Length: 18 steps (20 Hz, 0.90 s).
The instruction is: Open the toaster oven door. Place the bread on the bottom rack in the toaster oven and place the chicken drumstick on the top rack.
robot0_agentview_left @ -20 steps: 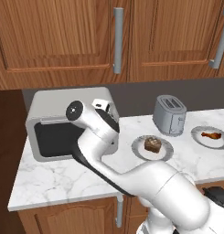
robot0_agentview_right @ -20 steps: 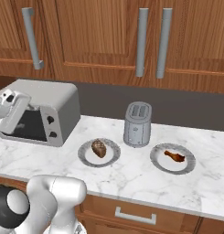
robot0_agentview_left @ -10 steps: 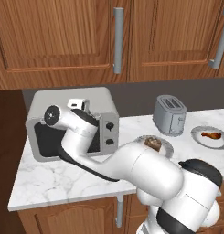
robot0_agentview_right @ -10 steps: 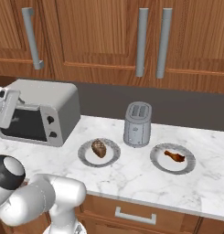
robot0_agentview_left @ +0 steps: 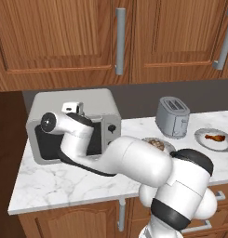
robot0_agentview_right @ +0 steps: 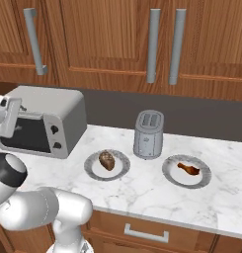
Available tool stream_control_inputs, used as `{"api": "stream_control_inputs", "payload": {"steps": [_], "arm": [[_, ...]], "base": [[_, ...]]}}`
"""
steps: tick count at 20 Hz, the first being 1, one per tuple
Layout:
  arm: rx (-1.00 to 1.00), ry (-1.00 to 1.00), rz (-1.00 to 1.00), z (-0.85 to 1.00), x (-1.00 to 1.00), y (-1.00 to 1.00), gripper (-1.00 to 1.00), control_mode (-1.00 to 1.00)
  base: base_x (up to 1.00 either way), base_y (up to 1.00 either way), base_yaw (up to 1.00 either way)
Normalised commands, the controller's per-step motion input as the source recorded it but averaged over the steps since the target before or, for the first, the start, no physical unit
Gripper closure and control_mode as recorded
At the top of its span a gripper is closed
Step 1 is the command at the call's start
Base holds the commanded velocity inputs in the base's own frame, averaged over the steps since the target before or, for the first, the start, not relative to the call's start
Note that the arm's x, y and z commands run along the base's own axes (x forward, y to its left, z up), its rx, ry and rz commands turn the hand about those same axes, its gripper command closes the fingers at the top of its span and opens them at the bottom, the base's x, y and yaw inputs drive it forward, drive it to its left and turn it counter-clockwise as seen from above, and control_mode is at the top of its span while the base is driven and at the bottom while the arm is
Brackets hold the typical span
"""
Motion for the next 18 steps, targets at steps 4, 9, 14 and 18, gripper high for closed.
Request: {"api": "stream_control_inputs", "payload": {"steps": [4,9,14,18], "arm": [[0.00,-0.08,0.04,-0.28,0.33,0.01,-1.00,-1.00],[0.00,-0.01,0.02,-0.34,0.14,0.00,-1.00,-1.00],[0.00,0.06,0.00,-0.72,-0.01,0.10,1.00,-1.00],[0.00,0.16,0.00,-0.73,-0.12,0.04,1.00,-1.00]], "base": [[0.00,0.00,0.00],[0.00,0.00,0.00],[0.00,0.00,0.00],[0.00,0.00,0.00]]}}
